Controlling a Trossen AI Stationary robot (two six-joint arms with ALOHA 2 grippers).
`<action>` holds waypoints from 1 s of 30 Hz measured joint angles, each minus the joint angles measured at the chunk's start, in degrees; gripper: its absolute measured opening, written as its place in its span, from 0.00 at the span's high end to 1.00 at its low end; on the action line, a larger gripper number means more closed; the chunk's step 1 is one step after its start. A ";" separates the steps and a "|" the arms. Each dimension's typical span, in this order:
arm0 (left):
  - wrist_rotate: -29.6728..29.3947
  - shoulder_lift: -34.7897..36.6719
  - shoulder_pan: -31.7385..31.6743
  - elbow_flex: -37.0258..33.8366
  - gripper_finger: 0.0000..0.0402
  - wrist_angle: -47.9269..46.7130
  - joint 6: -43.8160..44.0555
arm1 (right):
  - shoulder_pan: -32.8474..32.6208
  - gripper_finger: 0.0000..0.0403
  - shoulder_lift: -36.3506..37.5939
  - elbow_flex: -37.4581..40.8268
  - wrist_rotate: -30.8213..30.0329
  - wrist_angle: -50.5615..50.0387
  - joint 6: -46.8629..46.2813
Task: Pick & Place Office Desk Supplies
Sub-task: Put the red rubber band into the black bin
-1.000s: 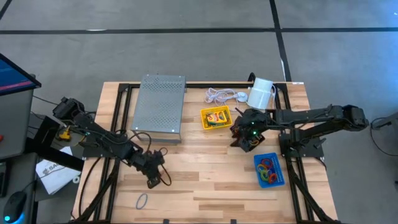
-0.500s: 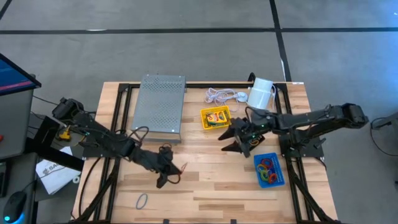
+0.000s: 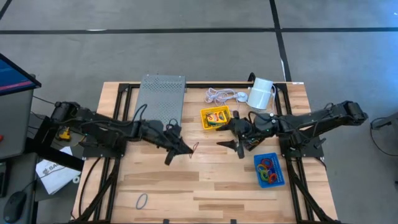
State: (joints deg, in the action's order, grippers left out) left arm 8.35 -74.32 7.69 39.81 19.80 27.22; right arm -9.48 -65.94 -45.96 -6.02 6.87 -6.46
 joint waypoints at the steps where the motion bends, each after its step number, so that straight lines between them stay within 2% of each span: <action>1: 1.27 0.00 -0.92 0.00 1.00 0.74 0.01 | -0.24 0.33 -0.32 -0.35 -1.18 -0.12 0.95; 6: 6.00 0.00 -3.60 0.17 1.00 5.41 -0.02 | 0.09 0.33 -3.24 -2.44 -3.52 -1.31 2.72; 10: 8.00 0.00 -3.92 2.42 1.00 4.35 -1.81 | 0.48 0.33 -8.01 -5.21 -3.53 -1.64 5.11; 21: 9.02 0.04 -3.92 5.55 1.00 -1.01 -2.97 | -1.20 0.33 -18.84 -17.03 -3.28 -5.40 9.68; 30: 8.99 0.04 -4.03 5.57 1.00 -1.26 -4.34 | -2.68 0.33 -23.60 -19.77 -3.03 -6.87 9.70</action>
State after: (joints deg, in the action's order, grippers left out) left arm 17.34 -74.28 3.66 45.39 18.54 22.89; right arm -12.16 -89.54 -65.73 -9.05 0.00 3.25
